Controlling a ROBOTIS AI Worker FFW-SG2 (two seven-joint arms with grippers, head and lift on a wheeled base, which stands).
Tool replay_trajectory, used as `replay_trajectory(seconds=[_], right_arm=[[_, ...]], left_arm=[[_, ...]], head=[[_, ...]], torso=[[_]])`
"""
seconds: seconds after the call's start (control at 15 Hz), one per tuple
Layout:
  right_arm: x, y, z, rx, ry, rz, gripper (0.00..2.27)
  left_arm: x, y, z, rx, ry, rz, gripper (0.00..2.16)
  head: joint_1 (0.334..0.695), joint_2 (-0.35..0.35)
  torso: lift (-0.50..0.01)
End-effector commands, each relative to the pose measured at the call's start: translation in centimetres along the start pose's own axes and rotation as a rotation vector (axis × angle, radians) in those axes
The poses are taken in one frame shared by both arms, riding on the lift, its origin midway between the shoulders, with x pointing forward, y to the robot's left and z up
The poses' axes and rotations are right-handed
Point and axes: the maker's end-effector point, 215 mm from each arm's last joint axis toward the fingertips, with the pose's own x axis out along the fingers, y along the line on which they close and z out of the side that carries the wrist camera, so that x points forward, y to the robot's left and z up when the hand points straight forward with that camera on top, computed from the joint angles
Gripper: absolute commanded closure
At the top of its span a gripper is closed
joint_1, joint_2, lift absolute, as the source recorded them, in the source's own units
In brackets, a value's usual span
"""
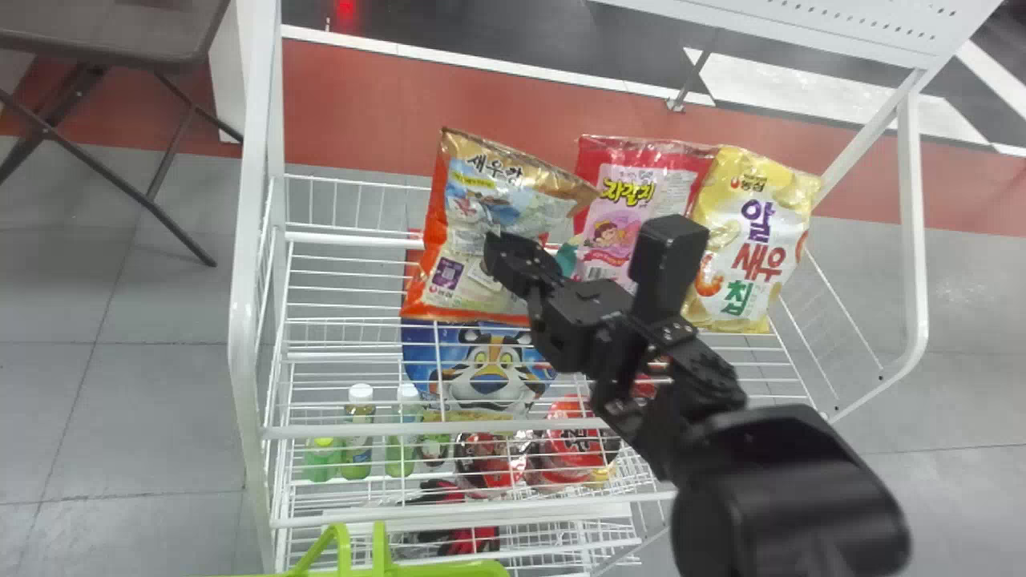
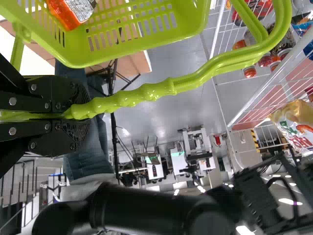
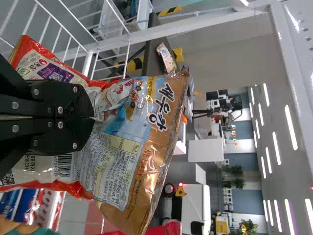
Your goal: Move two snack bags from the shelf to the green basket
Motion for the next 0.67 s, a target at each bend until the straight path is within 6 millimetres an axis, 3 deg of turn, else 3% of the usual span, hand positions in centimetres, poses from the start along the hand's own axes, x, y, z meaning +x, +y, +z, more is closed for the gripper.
replay_trajectory(seconds=[0.0,0.2,0.6], right_arm=[[-3.7,0.7,0.8,0.022,0.012,0.023,2.25],[-8.3,1.8,-1.6,0.045,0.152,0.034,2.25],[-18.9,4.9,-11.7,0.204,0.653,0.034,2.25]], left_arm=[[0.1,-0.2,0.1,0.004,-0.002,-0.003,2.06],[0.2,-0.6,0.4,0.016,-0.007,-0.002,2.06],[0.2,-0.6,1.1,0.031,-0.017,-0.001,2.06]], head=[[0.695,-0.350],[0.695,-0.350],[0.695,-0.350]], torso=[[-0.016],[-0.016],[-0.016]])
